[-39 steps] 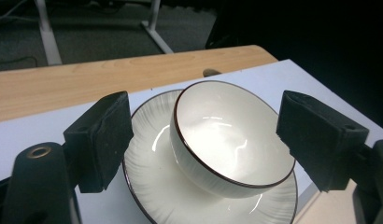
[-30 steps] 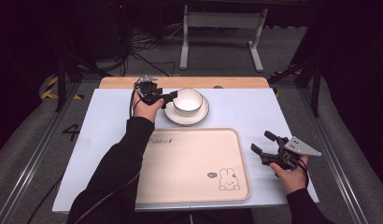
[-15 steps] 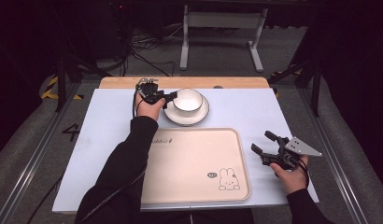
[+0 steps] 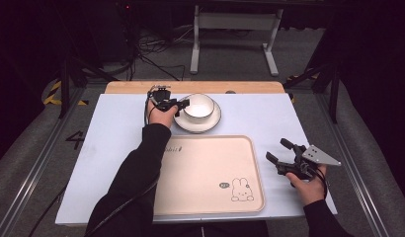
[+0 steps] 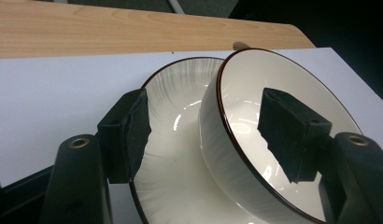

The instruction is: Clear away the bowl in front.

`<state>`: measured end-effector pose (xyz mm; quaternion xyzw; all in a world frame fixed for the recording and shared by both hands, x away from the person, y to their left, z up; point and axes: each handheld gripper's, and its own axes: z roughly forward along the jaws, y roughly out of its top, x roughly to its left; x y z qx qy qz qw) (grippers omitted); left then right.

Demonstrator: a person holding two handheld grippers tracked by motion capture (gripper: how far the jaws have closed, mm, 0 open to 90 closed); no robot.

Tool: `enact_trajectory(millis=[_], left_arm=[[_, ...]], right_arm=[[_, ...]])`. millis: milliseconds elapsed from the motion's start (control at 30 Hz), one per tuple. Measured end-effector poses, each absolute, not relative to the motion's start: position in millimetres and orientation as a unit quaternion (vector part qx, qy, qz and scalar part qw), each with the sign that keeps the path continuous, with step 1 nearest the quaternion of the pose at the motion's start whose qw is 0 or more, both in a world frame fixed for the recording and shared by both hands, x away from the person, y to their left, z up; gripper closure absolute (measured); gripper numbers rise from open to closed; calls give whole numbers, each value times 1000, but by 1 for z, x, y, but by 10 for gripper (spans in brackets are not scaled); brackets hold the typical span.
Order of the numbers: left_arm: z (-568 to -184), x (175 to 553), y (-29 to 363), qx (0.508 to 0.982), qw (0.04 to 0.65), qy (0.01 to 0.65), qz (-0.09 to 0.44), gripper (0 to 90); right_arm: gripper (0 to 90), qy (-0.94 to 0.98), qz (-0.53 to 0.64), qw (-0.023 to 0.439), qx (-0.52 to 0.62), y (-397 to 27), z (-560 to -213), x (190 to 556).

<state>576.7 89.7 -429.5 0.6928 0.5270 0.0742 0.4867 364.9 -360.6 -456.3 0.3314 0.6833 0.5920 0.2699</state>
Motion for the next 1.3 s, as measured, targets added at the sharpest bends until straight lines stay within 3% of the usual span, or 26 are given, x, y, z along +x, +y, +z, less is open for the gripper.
enact_trajectory(millis=[400,700,1300], left_arm=[[-434,579,83,699,463,540,74,452],[-433,577,72,700,450,549,78,678],[-436,576,59,678,448,578,76,774]], right_arm=[[168,683,593,270,331,-361,-456,365],[179,682,596,269,329,-361,-456,365],[169,678,600,268,331,-363,-457,365]])
